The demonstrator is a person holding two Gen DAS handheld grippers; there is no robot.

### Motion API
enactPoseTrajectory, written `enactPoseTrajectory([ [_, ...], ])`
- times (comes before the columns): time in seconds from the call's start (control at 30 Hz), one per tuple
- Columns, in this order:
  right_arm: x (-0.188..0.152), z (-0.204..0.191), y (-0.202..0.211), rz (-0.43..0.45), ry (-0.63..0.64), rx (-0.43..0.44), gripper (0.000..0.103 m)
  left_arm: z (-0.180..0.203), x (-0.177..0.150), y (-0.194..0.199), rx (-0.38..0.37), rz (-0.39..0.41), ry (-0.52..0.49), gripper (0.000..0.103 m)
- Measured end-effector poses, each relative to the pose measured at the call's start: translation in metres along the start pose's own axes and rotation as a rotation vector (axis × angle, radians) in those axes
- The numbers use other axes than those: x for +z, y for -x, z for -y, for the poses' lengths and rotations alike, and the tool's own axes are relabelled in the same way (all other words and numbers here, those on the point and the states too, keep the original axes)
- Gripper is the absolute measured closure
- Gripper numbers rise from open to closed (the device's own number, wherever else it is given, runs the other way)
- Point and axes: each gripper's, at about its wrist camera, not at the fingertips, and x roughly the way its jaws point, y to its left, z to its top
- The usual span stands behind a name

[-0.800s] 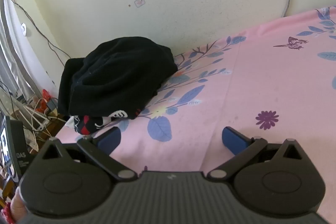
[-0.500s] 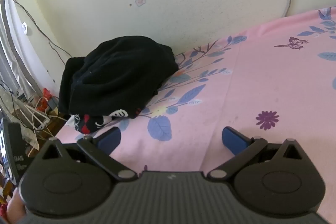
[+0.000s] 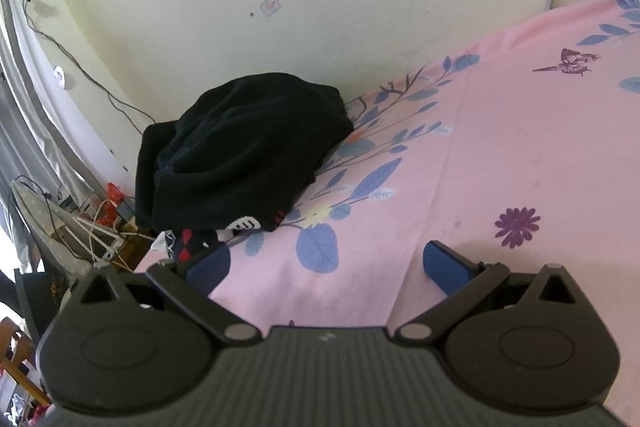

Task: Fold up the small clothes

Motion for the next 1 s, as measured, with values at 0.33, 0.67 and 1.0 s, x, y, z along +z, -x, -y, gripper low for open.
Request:
enactPoseTrajectory([
  [0.33, 0.0, -0.001, 0.001, 0.0, 0.006, -0.001, 0.006, 0.006, 0.002, -0.005, 0.029, -0.029, -0.029, 0.0],
  [0.67, 0.005, 0.001, 0.004, -0.025, -0.026, 0.037, 0.006, 0.006, 0.005, -0.007, 0.03, -0.038, -0.022, 0.0],
  [1.0, 0.051, -0.075, 0.094, 0.03, 0.032, 0.486, 0.006, -0.02, 0.007, -0.001, 0.016, 0.006, 0.126, 0.0],
])
